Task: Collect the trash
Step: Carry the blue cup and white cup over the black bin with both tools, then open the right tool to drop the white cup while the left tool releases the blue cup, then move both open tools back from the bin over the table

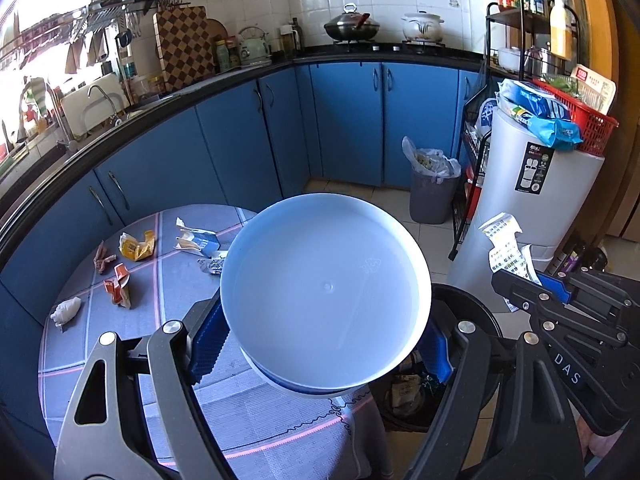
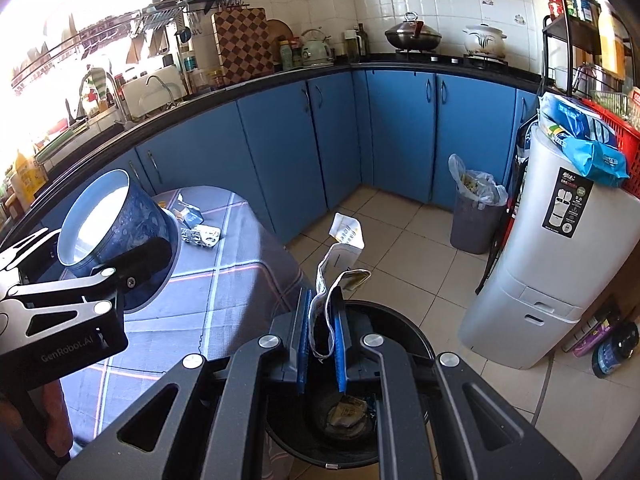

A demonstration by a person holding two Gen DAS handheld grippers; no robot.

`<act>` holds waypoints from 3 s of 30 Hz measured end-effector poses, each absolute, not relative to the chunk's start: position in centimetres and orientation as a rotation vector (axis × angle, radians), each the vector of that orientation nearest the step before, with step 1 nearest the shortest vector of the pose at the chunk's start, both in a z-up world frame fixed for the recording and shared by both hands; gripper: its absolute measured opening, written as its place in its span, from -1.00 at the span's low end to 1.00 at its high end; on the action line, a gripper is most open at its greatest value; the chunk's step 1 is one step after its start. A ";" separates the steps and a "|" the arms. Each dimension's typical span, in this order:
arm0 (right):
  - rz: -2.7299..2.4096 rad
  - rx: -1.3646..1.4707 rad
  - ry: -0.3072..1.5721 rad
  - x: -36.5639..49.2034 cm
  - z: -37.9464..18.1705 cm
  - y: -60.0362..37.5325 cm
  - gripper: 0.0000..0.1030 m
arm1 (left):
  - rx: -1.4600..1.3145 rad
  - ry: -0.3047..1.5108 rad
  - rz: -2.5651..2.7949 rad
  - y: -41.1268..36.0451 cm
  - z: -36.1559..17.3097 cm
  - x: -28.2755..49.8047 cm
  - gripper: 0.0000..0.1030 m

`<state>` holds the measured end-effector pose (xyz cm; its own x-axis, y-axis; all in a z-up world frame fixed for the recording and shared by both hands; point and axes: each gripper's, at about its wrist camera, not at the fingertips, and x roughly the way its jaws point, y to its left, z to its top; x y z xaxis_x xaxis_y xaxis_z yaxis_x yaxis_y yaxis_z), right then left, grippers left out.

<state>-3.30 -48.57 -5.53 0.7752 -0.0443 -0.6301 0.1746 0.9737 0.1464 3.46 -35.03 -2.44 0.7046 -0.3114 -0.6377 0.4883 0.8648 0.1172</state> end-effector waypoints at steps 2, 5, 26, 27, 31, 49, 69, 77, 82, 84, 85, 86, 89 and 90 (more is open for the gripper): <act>-0.124 0.191 0.669 -3.2 -5.5 -48.5 -0.80 | 0.285 0.655 -0.449 -35.0 -2.6 3.6 0.52; -0.137 0.180 0.665 -3.2 -5.5 -48.2 -0.79 | 0.283 0.659 -0.446 -34.9 -2.7 3.7 0.52; -0.231 0.154 0.628 -3.9 -5.0 -48.7 0.76 | 0.282 0.663 -0.449 -35.0 -2.4 4.0 0.52; -0.231 0.155 0.627 -3.9 -5.0 -48.7 0.77 | 0.282 0.663 -0.450 -35.1 -2.4 4.0 0.52; -0.232 0.164 0.625 -4.1 -5.0 -49.1 0.77 | 0.290 0.659 -0.453 -35.4 -2.5 3.8 0.52; -0.367 0.189 0.614 -6.4 -5.2 -52.7 0.77 | 0.341 0.661 -0.519 -39.0 -2.8 3.2 0.55; -0.368 0.222 0.626 -6.2 -5.1 -53.0 0.77 | 0.324 0.635 -0.445 -37.3 -2.6 4.1 0.93; -0.344 0.206 0.617 -6.4 -3.3 -50.6 0.77 | 0.278 0.625 -0.416 -33.4 -1.9 3.7 0.93; -0.295 0.169 0.624 -5.2 -2.6 -47.4 0.77 | 0.242 0.630 -0.376 -29.9 -1.7 4.2 0.93; -0.273 0.153 0.623 -4.6 -2.3 -46.0 0.77 | 0.219 0.632 -0.353 -28.3 -1.5 4.5 0.93; -0.262 0.150 0.623 -4.2 -2.2 -45.4 0.77 | 0.208 0.633 -0.342 -27.4 -1.4 4.7 0.93; -0.254 0.148 0.624 -4.0 -2.2 -45.1 0.77 | 0.201 0.633 -0.333 -26.8 -1.4 4.8 0.93; -0.214 0.142 0.635 -2.7 -2.2 -43.4 0.77 | 0.168 0.631 -0.292 -24.0 -1.2 5.5 0.93; -0.198 0.138 0.638 -2.2 -2.2 -42.7 0.77 | 0.160 0.632 -0.281 -23.2 -1.3 5.6 0.93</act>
<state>-2.18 -42.66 -2.18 0.7854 -0.1401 -0.6029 0.2250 0.9721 0.0671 5.64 -23.21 -1.26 0.7707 -0.2092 -0.6019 0.3062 0.9499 0.0619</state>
